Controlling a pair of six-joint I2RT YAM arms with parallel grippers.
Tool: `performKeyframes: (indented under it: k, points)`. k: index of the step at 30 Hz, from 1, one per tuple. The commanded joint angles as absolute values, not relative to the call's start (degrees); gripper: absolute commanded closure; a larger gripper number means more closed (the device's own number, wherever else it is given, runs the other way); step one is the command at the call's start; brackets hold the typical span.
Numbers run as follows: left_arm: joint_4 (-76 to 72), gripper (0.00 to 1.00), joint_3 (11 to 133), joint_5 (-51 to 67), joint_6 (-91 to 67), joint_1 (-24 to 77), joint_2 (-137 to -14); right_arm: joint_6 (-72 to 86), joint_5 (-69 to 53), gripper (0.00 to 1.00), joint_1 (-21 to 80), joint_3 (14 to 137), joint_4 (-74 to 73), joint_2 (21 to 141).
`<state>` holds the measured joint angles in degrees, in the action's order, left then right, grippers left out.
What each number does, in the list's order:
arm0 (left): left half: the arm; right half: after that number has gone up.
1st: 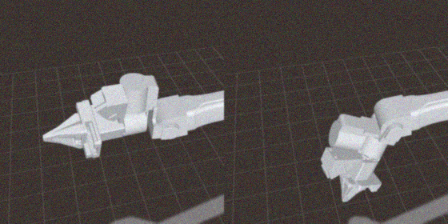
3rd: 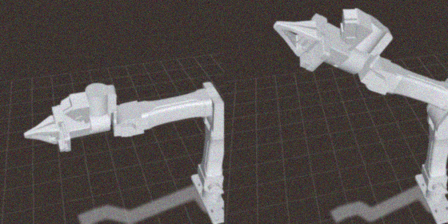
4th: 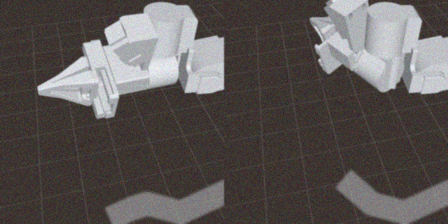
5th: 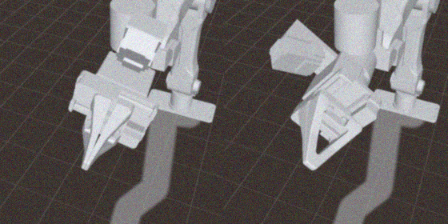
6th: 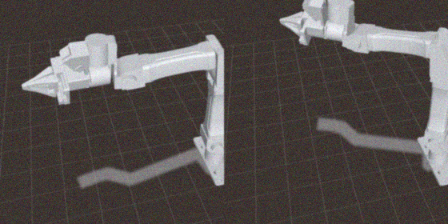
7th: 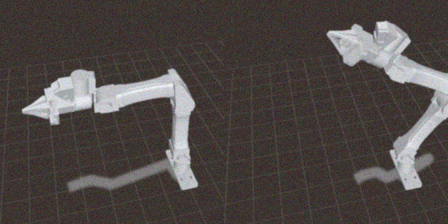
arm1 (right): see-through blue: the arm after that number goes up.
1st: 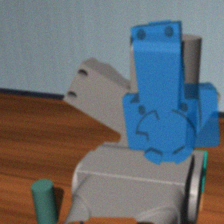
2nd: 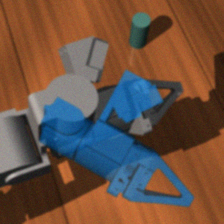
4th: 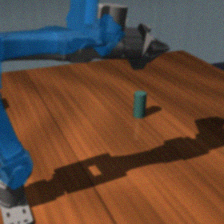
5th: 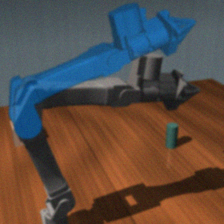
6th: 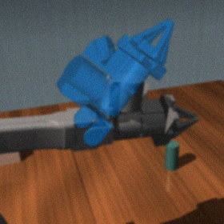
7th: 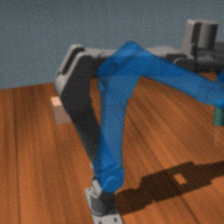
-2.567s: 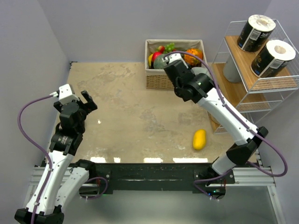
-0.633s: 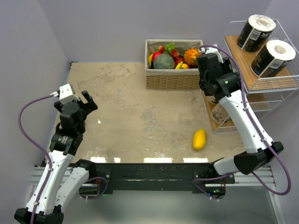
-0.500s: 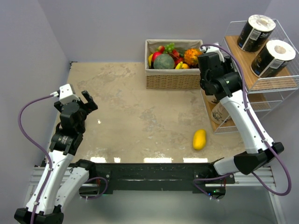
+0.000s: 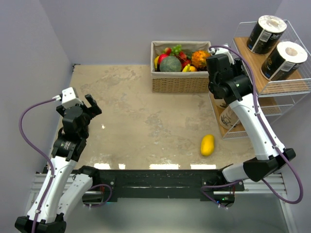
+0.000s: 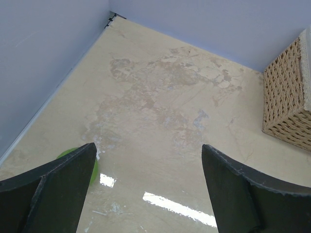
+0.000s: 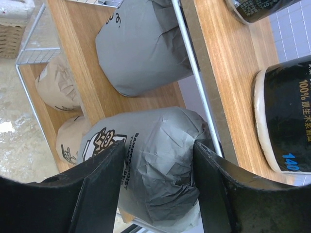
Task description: Place and organize the paper towels onto the shelf
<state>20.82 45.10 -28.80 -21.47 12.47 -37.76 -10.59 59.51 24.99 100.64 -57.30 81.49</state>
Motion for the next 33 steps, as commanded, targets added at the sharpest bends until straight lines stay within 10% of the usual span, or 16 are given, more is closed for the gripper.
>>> performKeyframes:
  k: [1, 33]
  points:
    - [19.60, 0.05, 46.67, -29.62, -21.62, 12.74, -37.62, -11.34, 62.31, 0.40, 24.87, 103.97, -56.95, 81.39]
    - [19.51, 0.05, 46.58, -29.36, -21.53, 12.83, -37.79, -11.07, 55.90, 0.41, 26.98, 106.35, -57.04, 81.91]
